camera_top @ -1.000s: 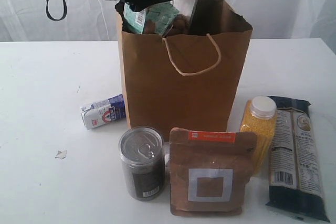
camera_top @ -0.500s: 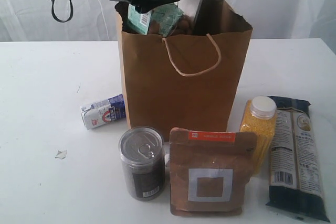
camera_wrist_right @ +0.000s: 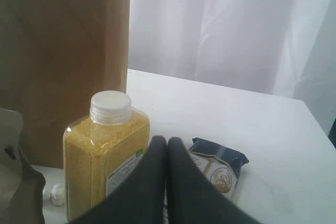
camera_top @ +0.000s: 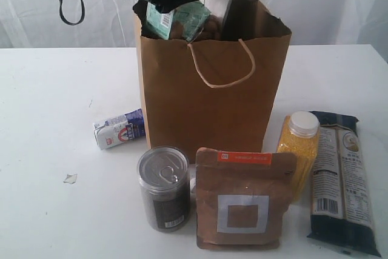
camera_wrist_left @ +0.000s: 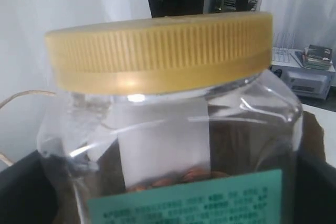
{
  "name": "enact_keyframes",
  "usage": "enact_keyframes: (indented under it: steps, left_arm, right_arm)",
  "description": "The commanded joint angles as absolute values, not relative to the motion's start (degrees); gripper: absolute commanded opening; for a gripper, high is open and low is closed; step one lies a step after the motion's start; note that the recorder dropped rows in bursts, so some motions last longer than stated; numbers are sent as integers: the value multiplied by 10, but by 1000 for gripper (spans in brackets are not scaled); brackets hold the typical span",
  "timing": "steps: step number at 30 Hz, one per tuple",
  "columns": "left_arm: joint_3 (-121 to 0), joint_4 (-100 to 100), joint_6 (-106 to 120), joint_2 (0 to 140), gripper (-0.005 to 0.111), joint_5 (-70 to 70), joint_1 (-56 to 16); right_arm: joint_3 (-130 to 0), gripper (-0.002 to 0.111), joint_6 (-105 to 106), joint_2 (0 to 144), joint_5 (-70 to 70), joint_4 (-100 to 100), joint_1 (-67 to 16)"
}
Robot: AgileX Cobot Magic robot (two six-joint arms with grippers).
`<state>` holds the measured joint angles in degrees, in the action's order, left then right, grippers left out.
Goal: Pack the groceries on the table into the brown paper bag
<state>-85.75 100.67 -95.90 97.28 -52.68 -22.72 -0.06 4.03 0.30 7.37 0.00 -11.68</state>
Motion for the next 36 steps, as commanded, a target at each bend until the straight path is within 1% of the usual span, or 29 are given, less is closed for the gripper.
enact_keyframes:
  steps: [1, 4, 6, 7, 10, 12, 14, 17, 24, 29, 33, 35, 36]
  left_arm:
    - [-866, 993, -959, 976, 105, -531, -230]
    - [-866, 995, -990, 974, 105, -547, -231]
    - [-866, 999, -994, 978, 105, -510, -231]
    - [-866, 999, -990, 973, 105, -527, -231]
    - [-858, 999, -987, 971, 105, -517, -231]
    - [-846, 999, -954, 975, 105, -481, -231]
    - [-833, 999, -948, 970, 105, -500, -233]
    - [-796, 981, -901, 967, 105, -427, -237]
    - [-773, 887, -820, 959, 105, -433, -247]
    - [-773, 879, -825, 950, 105, -464, -255]
    - [-769, 899, -829, 954, 105, -391, -267]
    - [-767, 893, -857, 941, 105, -453, -270]
    - [-767, 907, -857, 934, 105, -426, -277]
  right_arm:
    - [0, 0, 43, 0, 68, 0, -113]
    - [0, 0, 43, 0, 68, 0, -113]
    - [0, 0, 43, 0, 68, 0, -113]
    - [0, 0, 43, 0, 68, 0, -113]
    - [0, 0, 43, 0, 68, 0, -113]
    - [0, 0, 43, 0, 68, 0, -113]
    - [0, 0, 43, 0, 68, 0, -113]
    - [0, 0, 43, 0, 68, 0, -113]
    - [0, 0, 43, 0, 68, 0, -113]
    - [0, 0, 43, 0, 68, 0, -113]
    - [0, 0, 43, 0, 68, 0, -113]
    - [0, 0, 43, 0, 68, 0, -113]
    - [0, 0, 43, 0, 68, 0, -113]
